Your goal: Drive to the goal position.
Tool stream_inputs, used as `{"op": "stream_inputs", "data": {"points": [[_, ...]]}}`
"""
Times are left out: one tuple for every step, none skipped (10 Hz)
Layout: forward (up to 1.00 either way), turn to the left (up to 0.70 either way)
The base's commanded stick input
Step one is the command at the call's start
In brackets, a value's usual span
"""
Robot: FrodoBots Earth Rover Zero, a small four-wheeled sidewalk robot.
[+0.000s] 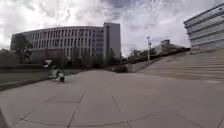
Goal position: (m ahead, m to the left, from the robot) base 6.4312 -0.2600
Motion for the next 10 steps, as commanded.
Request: {"op": "stream_inputs", "data": {"points": [[1.00, 0.00], [1.00, 0.00], [1.00, 0.00], [1.00, 0.00], [1.00, 0.00], [1.00, 0.40], [1.00, 0.40], [1.00, 0.40], [1.00, 0.04], [1.00, 0.00]]}}
